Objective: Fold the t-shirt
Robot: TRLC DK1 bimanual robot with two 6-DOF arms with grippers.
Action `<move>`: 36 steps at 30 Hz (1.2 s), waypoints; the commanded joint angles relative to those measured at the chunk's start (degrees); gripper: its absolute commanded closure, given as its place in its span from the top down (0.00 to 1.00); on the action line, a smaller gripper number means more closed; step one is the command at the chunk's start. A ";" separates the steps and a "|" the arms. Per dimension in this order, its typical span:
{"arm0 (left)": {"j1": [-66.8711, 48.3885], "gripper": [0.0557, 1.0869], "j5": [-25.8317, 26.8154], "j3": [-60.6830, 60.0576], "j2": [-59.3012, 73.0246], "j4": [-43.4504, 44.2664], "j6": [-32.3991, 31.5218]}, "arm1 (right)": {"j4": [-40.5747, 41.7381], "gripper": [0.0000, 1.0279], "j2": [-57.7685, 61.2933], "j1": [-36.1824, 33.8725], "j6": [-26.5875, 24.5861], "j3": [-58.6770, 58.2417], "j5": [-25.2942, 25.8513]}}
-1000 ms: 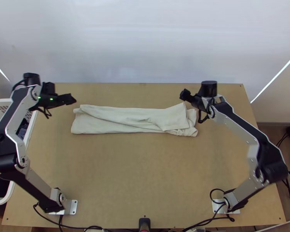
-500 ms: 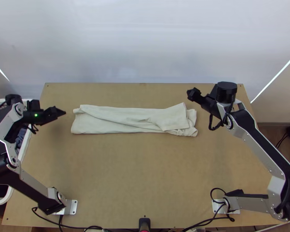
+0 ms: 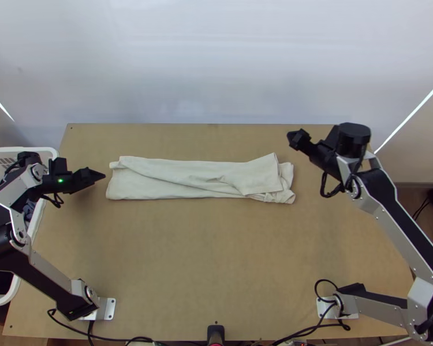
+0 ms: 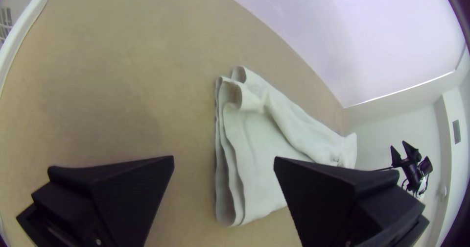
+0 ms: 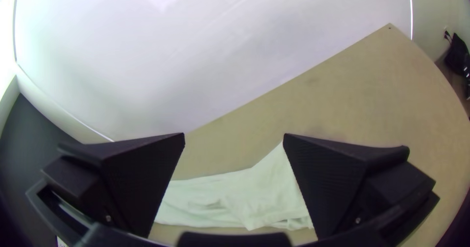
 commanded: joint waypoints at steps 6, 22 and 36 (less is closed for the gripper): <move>-4.12 0.96 -1.40 -1.31 2.57 3.58 0.38 | -0.36 0.91 -2.16 -3.62 0.23 1.42 -1.10; -20.12 0.96 -6.06 0.10 4.60 8.06 -8.58 | -0.89 0.91 -2.51 -4.50 1.02 3.97 -1.10; -17.65 0.03 -12.12 -2.98 -0.68 13.51 -10.25 | -0.45 0.91 -2.07 -6.96 0.93 4.67 -1.89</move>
